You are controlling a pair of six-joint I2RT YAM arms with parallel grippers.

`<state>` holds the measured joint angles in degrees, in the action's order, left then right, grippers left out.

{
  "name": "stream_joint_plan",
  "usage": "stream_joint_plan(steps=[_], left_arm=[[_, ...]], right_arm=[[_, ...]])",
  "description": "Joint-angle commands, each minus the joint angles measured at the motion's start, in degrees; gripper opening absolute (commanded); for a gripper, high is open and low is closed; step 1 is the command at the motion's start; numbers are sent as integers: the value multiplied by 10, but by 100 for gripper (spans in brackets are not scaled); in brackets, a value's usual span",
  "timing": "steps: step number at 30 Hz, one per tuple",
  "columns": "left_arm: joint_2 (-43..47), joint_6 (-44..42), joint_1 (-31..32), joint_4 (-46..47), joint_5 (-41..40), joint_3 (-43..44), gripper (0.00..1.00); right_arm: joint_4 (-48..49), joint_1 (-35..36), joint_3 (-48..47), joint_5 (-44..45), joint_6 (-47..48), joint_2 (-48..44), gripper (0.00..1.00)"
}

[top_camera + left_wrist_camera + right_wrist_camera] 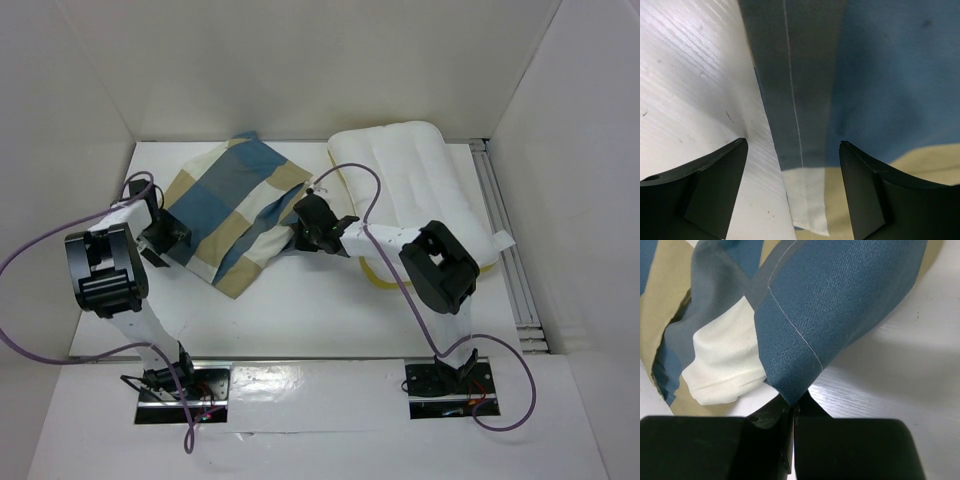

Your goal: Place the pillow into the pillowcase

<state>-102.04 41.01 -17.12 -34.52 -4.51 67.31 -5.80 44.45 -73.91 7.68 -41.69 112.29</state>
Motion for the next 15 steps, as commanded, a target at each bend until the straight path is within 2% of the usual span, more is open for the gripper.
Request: stream_joint_plan(steps=[1, 5, 8, 10, 11, 12, 13, 14, 15], left_arm=[[-28, 18, -4, -13, -26, 19, 87], [-54, 24, -4, -13, -26, 26, 87], [-75, 30, -4, -13, -32, 42, 82], [-80, 30, -4, -8, -32, 50, 70], [-94, 30, -4, -8, -25, 58, 63], [-99, 30, -4, -8, -14, 63, 48], [-105, 24, -4, -8, -14, 72, 14], [-105, 24, -4, -8, -8, 77, 0], [-113, 24, -4, -14, -8, 84, 0]], right_arm=[[27, -11, 6, -2, 13, -22, 0], [27, -16, 6, -2, 18, -28, 0], [33, -22, 13, -7, 18, -33, 0], [33, -22, 18, -7, 18, -39, 0], [33, -22, 18, -7, 23, -39, 0], [33, -22, 18, -7, 23, -39, 0], [33, -27, 18, -7, 23, -39, 0], [33, -27, 18, -7, 23, -39, 0], [27, -27, 18, -13, 28, -44, 0]])
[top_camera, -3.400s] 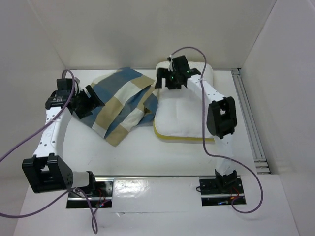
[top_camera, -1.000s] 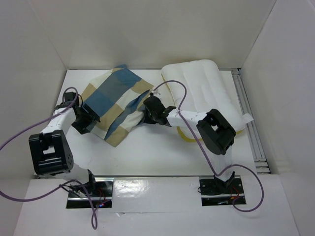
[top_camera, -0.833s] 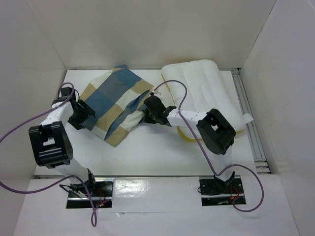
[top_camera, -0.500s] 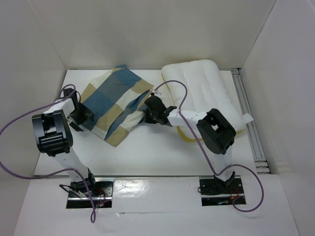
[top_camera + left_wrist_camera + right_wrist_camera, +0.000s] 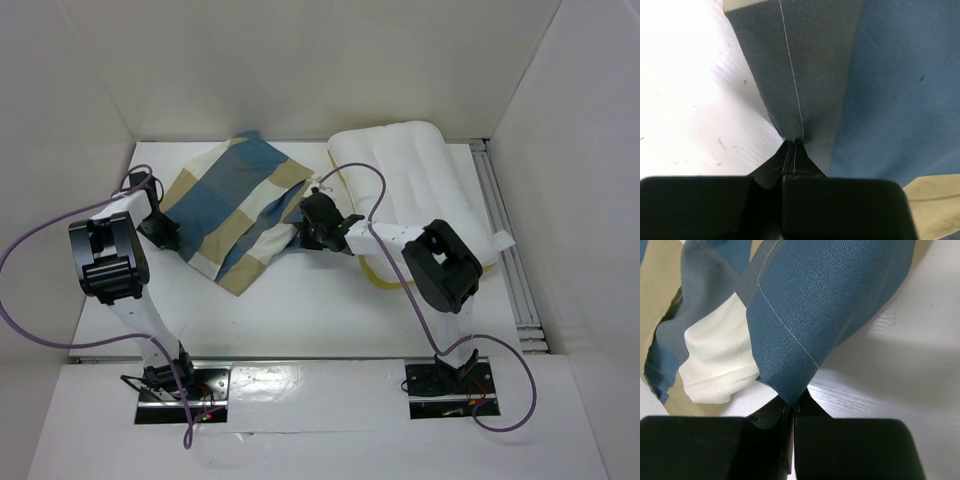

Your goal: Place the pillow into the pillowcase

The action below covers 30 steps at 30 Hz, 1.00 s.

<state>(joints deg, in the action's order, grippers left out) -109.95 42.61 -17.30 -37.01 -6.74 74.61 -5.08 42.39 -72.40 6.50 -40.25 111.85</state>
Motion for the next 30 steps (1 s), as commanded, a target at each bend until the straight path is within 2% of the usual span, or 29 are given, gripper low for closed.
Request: stream_joint_plan(steps=[1, 11, 16, 21, 24, 29, 30], left_arm=[[-34, 3, -2, 11, 15, 18, 0], [80, -2, -13, -33, -21, 120, 0], [152, -8, -36, -44, -11, 165, 0], [170, -18, -41, -49, 5, 191, 0], [170, -24, -41, -55, 5, 186, 0], [178, -30, -41, -37, 13, 96, 0], [178, -47, -41, -32, 27, 88, 8]], right_arm=[[15, -6, 3, -2, 14, -40, 0], [-99, -22, -93, -56, 142, -95, 0], [-172, -46, -111, -89, 214, -204, 0], [-260, -98, -116, -169, 244, -277, 0], [-325, -109, -92, -174, 276, -298, 0], [-338, -121, 47, -151, 267, -324, 0], [-338, -127, 60, -146, 260, -324, 13]])
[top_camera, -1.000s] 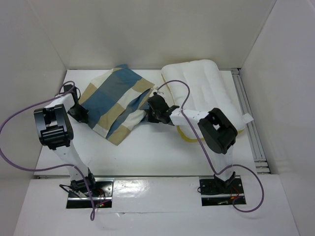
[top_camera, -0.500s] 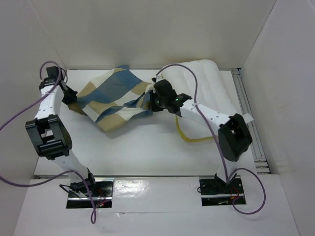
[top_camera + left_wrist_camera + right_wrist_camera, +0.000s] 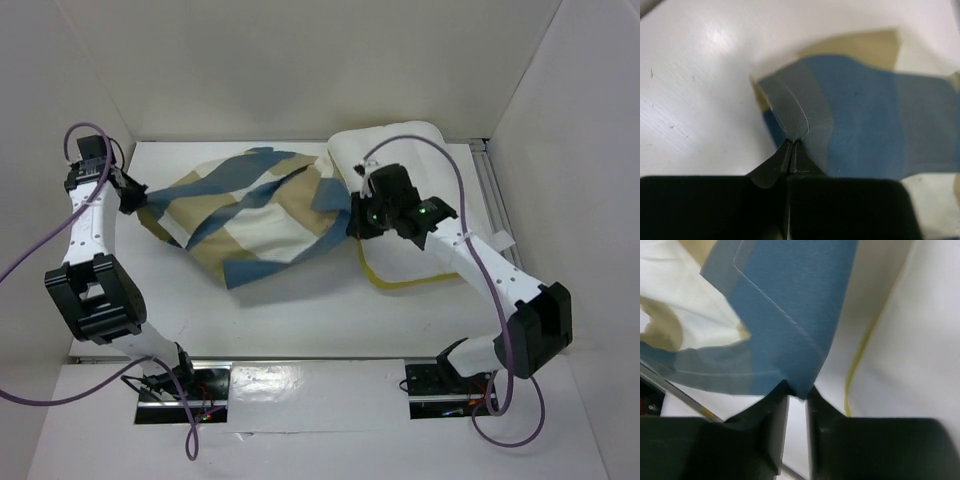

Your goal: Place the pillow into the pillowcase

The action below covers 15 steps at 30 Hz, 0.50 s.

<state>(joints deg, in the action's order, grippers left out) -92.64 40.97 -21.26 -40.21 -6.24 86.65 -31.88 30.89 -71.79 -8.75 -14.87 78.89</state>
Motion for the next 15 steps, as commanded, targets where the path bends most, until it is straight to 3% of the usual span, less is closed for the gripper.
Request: stream_joint_plan(steps=[1, 2, 3, 4, 5, 7, 11, 15], left_arm=[[-4, -43, -2, 6, 63, -38, 20], [-26, -54, -2, 6, 78, -38, 28], [-35, -65, -2, 0, 88, -31, 39], [-41, -71, 3, 0, 95, -31, 54], [-41, -71, 13, 0, 95, -31, 60], [-41, -78, 18, -6, 89, -31, 61], [-35, -90, 53, -6, 82, -31, 60], [-40, -90, 110, -6, 69, -36, 57]], right_arm=[[-70, -12, 63, 7, 6, 11, 31], [-70, -12, 68, 13, -8, 11, 51], [-70, -12, 74, 28, -14, 3, 63], [-58, -12, 74, 28, -20, -6, 67], [-50, -12, 74, 34, -25, -15, 67], [-29, 4, 74, 58, -45, -46, 67], [-6, 46, 74, 77, -60, -55, 67], [23, 103, 61, 89, -80, -4, 64]])
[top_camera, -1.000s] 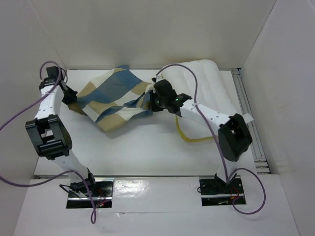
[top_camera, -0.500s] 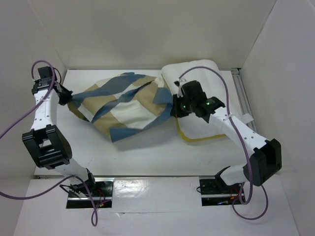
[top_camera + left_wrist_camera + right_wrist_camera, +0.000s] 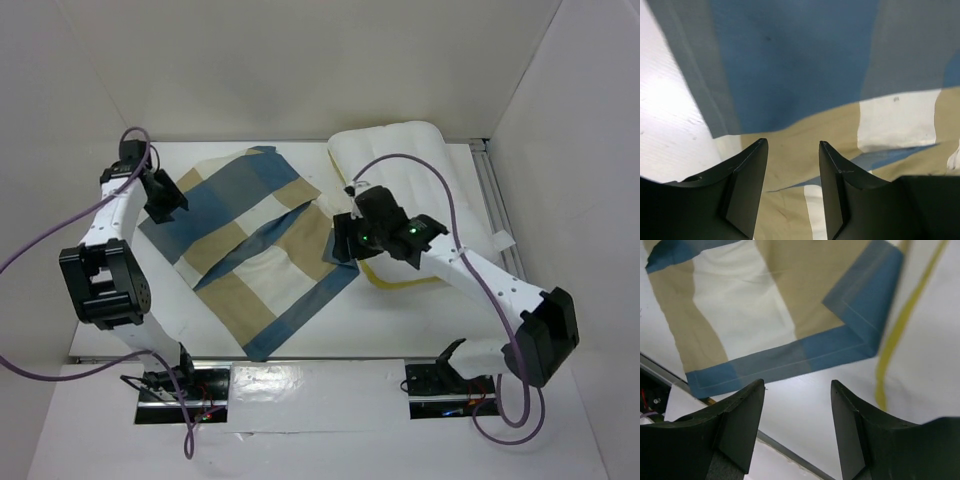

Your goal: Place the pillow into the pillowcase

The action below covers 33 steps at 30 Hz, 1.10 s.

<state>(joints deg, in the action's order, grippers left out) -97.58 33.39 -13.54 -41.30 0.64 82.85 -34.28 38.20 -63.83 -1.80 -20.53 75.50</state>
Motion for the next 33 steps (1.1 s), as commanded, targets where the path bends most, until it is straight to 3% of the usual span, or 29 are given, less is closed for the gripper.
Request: stream_joint_plan(steps=[1, 11, 15, 16, 21, 23, 27, 28, 29, 30, 33], left_arm=[[3, -14, 45, 5, 0, 2, 56], [-91, -14, 171, 5, 3, 2, 58], [-128, 1, 178, 10, -11, 14, 58], [-134, 1, 178, 10, -17, 14, 58], [-158, 20, 165, 16, -23, -12, 58], [-158, 20, 157, 21, -23, -20, 56], [-146, 26, 137, 27, -31, -41, 56], [-146, 26, 137, 27, -36, -41, 56], [-146, 26, 132, 27, -36, -41, 56], [-140, 26, 126, 27, -36, -47, 55], [-132, 26, 120, 27, -31, -65, 55]], right_arm=[[54, 51, -31, 13, -23, 59, 62], [66, 63, -124, 110, -23, 265, 67], [46, 49, -172, 179, -23, 348, 69], [46, 49, -172, 184, -23, 359, 75], [58, 30, -202, 179, -13, 417, 75], [58, 30, -208, 179, -13, 423, 68], [70, 19, -197, 189, -7, 410, 32], [70, 14, -197, 189, -7, 410, 12], [70, 14, -197, 189, -7, 410, 5], [70, 14, -203, 189, -7, 404, 0], [70, 8, -216, 189, -1, 399, 0]])
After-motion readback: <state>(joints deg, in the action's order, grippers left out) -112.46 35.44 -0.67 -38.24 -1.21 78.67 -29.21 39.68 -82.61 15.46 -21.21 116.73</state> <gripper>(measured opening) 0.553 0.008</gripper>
